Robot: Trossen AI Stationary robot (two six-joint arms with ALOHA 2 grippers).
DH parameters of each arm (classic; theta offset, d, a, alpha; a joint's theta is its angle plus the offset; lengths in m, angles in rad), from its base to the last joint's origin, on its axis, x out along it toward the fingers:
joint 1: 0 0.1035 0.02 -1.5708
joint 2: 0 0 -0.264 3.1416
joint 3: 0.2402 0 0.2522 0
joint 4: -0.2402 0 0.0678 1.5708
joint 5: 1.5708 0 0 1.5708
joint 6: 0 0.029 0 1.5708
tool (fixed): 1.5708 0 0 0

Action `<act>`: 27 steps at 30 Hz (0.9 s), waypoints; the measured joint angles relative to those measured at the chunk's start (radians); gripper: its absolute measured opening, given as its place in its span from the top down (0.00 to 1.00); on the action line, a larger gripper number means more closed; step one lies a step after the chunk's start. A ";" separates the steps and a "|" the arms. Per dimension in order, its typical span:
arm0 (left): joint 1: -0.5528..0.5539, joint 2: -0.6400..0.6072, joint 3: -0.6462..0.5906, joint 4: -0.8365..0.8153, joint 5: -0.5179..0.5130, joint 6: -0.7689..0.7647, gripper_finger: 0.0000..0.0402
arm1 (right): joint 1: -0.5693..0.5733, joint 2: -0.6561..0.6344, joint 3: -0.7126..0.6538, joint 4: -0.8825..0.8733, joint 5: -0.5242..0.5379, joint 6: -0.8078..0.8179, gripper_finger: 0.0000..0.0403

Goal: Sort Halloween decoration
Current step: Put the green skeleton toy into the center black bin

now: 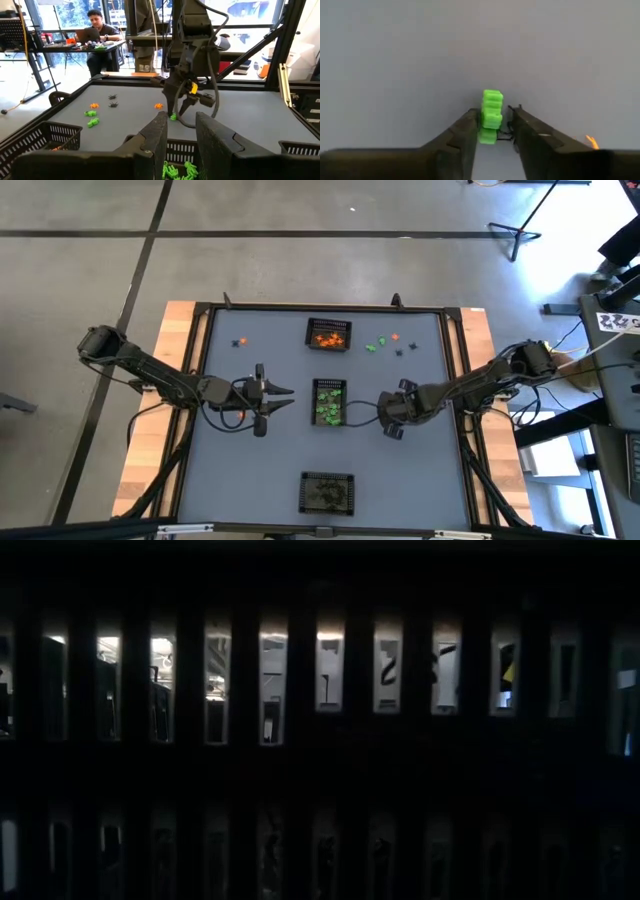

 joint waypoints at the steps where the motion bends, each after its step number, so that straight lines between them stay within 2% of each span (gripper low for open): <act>1: 0.000 0.000 0.000 0.000 0.000 0.000 0.77 | -0.006 0.000 -0.001 0.006 -0.009 -0.010 0.73; 5: 0.000 0.000 0.000 0.000 0.000 0.000 0.77 | -0.007 -0.007 0.001 0.011 -0.019 -0.030 0.94; 6: 0.000 0.000 0.000 0.000 0.000 0.000 0.77 | -0.007 -0.006 0.008 0.004 -0.021 -0.039 0.96; 11: 0.000 0.000 0.000 0.000 0.000 0.000 0.77 | -0.007 -0.021 0.078 -0.023 -0.004 -0.053 0.91; 16: 0.000 0.000 0.000 0.001 0.000 0.000 0.77 | -0.007 -0.030 0.170 0.005 0.012 -0.107 0.97; 19: 0.000 0.000 0.000 0.001 0.000 0.000 0.77 | -0.007 -0.031 0.211 0.107 -0.002 -0.162 0.97; 24: 0.000 0.000 0.000 0.000 0.000 0.000 0.77 | -0.007 -0.031 0.227 0.341 -0.072 -0.265 0.90; 27: 0.000 0.000 0.000 0.000 0.000 0.000 0.77 | -0.007 -0.031 0.227 0.410 -0.085 -0.307 0.89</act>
